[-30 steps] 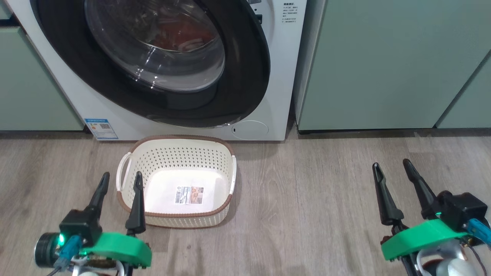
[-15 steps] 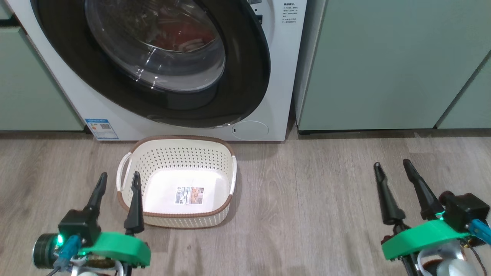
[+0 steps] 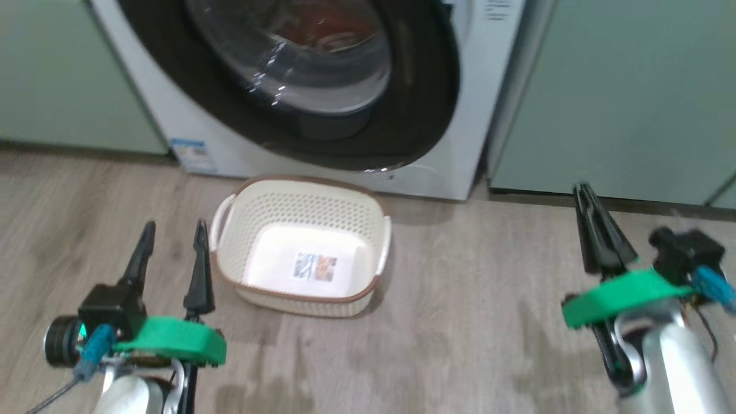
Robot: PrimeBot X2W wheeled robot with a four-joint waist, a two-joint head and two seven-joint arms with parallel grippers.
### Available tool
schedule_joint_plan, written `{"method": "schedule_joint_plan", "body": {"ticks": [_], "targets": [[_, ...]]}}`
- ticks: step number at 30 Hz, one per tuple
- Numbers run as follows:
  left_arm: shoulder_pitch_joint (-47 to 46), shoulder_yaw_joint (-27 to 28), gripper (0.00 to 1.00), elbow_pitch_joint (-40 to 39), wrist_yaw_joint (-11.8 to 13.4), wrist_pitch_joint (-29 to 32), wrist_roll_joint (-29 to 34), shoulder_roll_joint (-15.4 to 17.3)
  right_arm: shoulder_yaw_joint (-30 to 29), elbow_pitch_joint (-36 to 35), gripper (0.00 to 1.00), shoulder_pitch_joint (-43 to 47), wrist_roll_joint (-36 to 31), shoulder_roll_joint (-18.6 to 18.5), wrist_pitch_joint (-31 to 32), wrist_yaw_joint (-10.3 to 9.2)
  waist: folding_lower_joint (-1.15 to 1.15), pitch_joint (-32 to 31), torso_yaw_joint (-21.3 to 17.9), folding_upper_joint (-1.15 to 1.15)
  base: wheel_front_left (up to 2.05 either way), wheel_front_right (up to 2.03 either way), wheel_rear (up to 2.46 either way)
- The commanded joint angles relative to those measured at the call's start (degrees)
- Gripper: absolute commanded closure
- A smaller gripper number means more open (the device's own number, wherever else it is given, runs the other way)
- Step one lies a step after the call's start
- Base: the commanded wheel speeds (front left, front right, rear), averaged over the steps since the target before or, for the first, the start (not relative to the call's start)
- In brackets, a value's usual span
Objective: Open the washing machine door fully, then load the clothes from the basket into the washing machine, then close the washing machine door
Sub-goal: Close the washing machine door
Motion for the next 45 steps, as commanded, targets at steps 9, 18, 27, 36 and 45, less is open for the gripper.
{"method": "schedule_joint_plan", "body": {"ticks": [9,18,27,36,45], "targets": [[-7.3,2.9,0.00,-1.7,0.3,-2.4,-1.9,-2.3,5.8,6.4,1.00,-18.2,-1.2,-3.1,0.3,0.00,0.00,7.1,13.3,0.00,0.00,0.00,0.00],[-9.3,3.8,0.00,-0.5,-0.9,-3.0,-2.2,-4.4,7.2,16.4,1.00,-32.7,-0.2,-6.1,-0.6,0.00,0.00,11.0,19.4,0.00,0.00,0.00,0.00],[-10.7,5.4,0.00,-0.9,-2.5,-3.1,-1.4,-6.1,6.1,23.9,1.00,-42.3,-0.2,-6.8,-2.7,0.00,0.00,13.7,20.5,0.00,0.00,0.00,0.00],[-12.3,7.0,0.00,-0.7,-4.4,-3.1,-0.3,-7.8,4.7,29.8,1.00,-50.0,-1.0,-6.8,-4.4,0.00,0.00,15.4,20.4,0.00,0.00,0.00,0.00],[-13.7,7.7,0.00,-1.2,-6.1,-3.1,0.4,-8.9,1.9,35.8,1.00,-57.6,-3.4,-9.0,-4.3,0.00,0.00,18.2,21.0,0.00,0.00,0.00,0.00]]}}
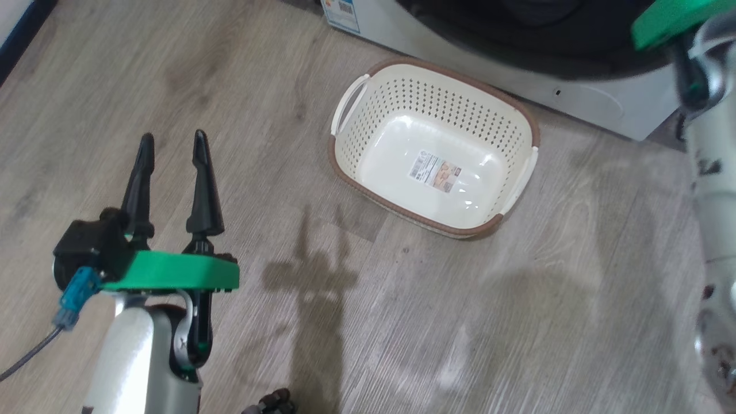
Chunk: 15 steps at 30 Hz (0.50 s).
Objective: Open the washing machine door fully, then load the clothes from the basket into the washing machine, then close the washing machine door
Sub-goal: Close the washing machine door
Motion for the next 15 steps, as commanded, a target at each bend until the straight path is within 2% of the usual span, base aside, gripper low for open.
{"method": "schedule_joint_plan", "body": {"ticks": [1,7,15], "targets": [[-1.9,2.4,0.00,-2.1,-0.4,-0.6,0.6,0.6,-0.4,-1.2,1.00,-3.7,-0.6,-0.4,0.0,-0.03,-0.01,0.6,0.4,0.00,0.00,0.00,0.00],[-2.7,2.5,0.00,-2.0,-0.7,-0.6,0.5,0.4,-3.0,3.4,1.00,-9.4,-3.9,-1.7,0.4,-0.03,-0.01,2.2,0.7,0.00,0.00,0.00,0.00],[-3.5,1.7,0.00,-1.5,-0.4,-0.6,0.0,0.3,-6.0,8.3,1.00,-13.6,-7.5,-1.6,-1.4,-0.03,-0.01,2.8,0.4,0.00,0.00,0.00,0.00]]}}
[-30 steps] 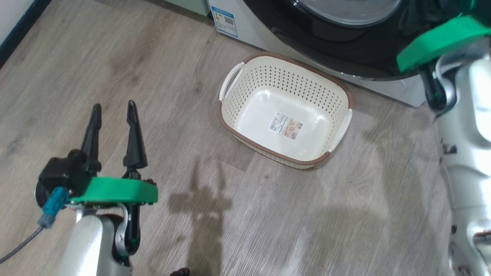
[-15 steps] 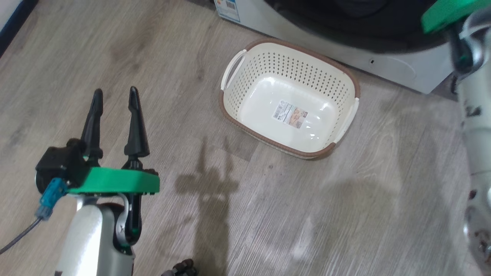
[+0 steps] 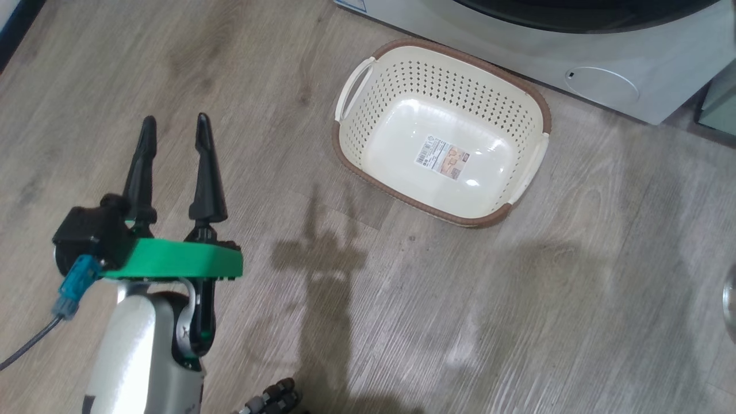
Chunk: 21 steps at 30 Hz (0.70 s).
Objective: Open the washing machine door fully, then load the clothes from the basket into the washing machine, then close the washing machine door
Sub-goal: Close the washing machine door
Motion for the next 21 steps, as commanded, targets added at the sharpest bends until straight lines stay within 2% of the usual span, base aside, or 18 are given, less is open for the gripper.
{"method": "schedule_joint_plan", "body": {"ticks": [1,6,10,11,12,13,14,21], "targets": [[-1.5,1.8,0.00,-1.6,0.1,-0.5,0.1,0.8,-0.8,-0.8,1.00,-3.8,-0.6,0.6,-0.8,-0.56,0.00,-0.1,-0.2,0.00,0.00,0.00,0.00],[-1.4,1.7,0.00,-1.2,0.2,-0.5,0.5,0.8,1.4,0.7,1.00,-3.1,-0.5,2.2,-1.7,-0.56,0.00,-0.9,-0.9,0.00,0.00,0.00,0.00],[-1.0,1.6,0.00,-0.5,-0.3,-0.5,0.7,0.8,5.2,1.1,1.00,-0.1,2.0,3.8,-2.6,-0.56,0.00,-2.5,-2.2,0.00,0.00,0.00,0.00],[-0.9,1.7,0.00,-0.3,-0.4,-0.5,0.9,0.8,6.2,0.9,0.84,1.0,2.7,4.1,-2.8,-0.56,0.00,-2.9,-2.6,0.00,0.00,0.00,0.00],[-0.8,1.7,0.00,-0.1,-0.6,-0.5,1.1,0.8,7.1,0.5,0.61,2.1,3.5,4.4,-3.0,-0.56,0.00,-3.3,-3.0,0.00,0.00,0.00,0.00],[-0.7,1.8,0.00,0.1,-0.7,-0.5,1.3,0.8,7.8,0.1,0.14,3.4,4.3,4.6,-3.2,-0.56,0.00,-3.8,-3.6,0.00,0.00,0.00,0.00],[-0.4,1.9,0.00,0.3,-0.8,-0.5,1.6,0.8,8.6,-0.5,0.00,4.9,5.1,4.9,-3.4,-0.56,0.00,-4.5,-4.1,0.00,0.00,0.00,0.00],[1.4,2.4,0.00,0.6,-1.4,-0.5,3.5,1.4,12.0,-8.6,0.00,17.4,9.4,6.1,-4.0,-0.56,0.00,-8.3,-8.9,0.00,0.00,0.00,0.00]]}}
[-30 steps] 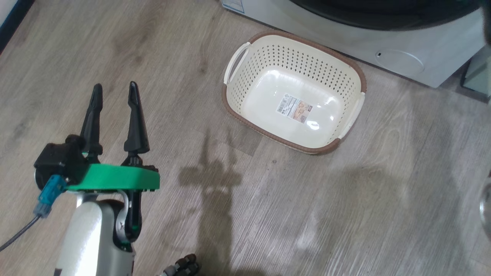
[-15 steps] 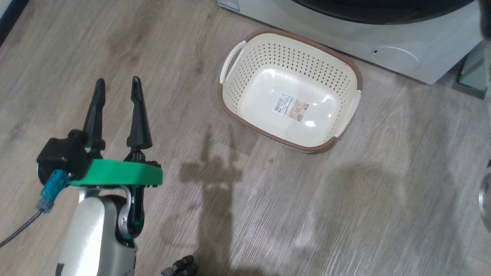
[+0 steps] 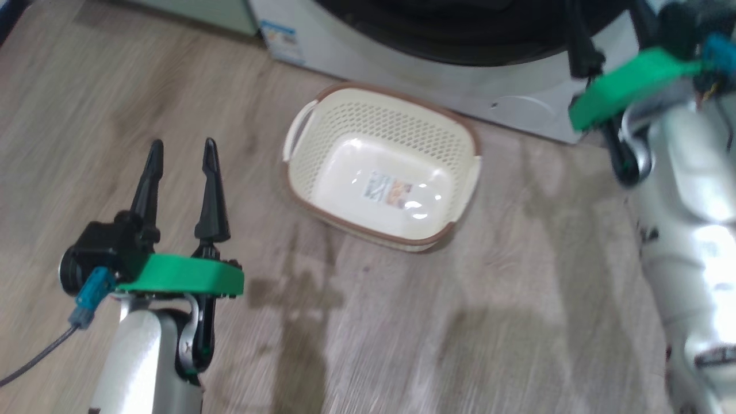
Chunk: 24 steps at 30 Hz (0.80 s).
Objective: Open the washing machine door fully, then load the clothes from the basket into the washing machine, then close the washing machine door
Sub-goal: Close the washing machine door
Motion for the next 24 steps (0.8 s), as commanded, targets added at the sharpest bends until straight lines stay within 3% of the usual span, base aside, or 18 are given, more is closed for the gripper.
{"method": "schedule_joint_plan", "body": {"ticks": [1,9,18,24], "targets": [[-0.1,2.2,0.00,-1.5,-0.4,-0.5,0.7,1.4,0.7,-3.9,0.00,1.6,0.9,1.7,-0.7,-0.02,0.00,-2.2,-2.7,0.00,0.00,0.00,0.00],[2.1,1.8,0.00,-2.2,-0.5,0.6,1.6,3.3,-1.5,-16.5,0.00,18.0,0.7,3.8,-0.8,-0.02,0.00,-5.6,-9.2,0.00,0.00,0.00,0.00],[5.5,-0.2,0.00,-3.0,-1.1,3.2,1.6,3.9,-6.5,-29.8,0.00,35.9,0.6,5.8,1.7,-0.02,0.00,-10.0,-14.4,0.00,0.00,0.00,0.00],[8.9,-0.8,0.00,-3.7,-0.4,4.0,1.9,4.1,-6.5,-35.8,0.00,44.3,2.4,5.9,4.0,-0.02,0.00,-12.8,-16.8,0.00,0.00,0.00,0.00]]}}
